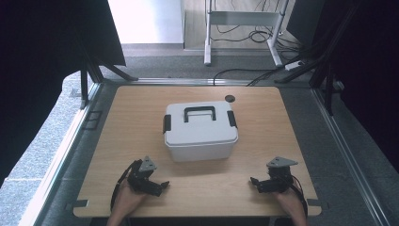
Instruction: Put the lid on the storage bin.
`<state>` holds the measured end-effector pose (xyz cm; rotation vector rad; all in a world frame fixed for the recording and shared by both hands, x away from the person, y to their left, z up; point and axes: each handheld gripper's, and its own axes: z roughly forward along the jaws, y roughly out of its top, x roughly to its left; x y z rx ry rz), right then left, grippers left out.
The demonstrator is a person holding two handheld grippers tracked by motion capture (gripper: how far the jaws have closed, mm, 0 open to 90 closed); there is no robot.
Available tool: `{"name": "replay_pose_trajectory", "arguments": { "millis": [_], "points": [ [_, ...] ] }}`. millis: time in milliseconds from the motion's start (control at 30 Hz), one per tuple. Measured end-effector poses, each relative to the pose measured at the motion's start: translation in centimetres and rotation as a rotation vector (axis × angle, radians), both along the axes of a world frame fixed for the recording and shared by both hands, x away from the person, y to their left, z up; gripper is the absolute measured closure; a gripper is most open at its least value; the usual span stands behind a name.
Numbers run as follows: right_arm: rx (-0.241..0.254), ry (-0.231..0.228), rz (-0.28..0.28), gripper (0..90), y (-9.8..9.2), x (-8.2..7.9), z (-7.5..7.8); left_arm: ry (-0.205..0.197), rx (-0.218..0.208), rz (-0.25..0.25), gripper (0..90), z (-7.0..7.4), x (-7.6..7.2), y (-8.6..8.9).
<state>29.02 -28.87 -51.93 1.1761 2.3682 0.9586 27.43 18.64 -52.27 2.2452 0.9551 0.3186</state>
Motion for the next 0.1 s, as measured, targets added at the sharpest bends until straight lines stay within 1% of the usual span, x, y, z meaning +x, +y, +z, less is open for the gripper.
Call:
{"name": "replay_pose_trajectory", "arguments": {
  "millis": [100],
  "points": [
    [0.002, 0.001, -0.003, 0.0, 0.0, -0.03, 0.0, 0.0, 0.0, 0.001, 0.0, 0.0, 0.0, 0.01]
  ]
}}
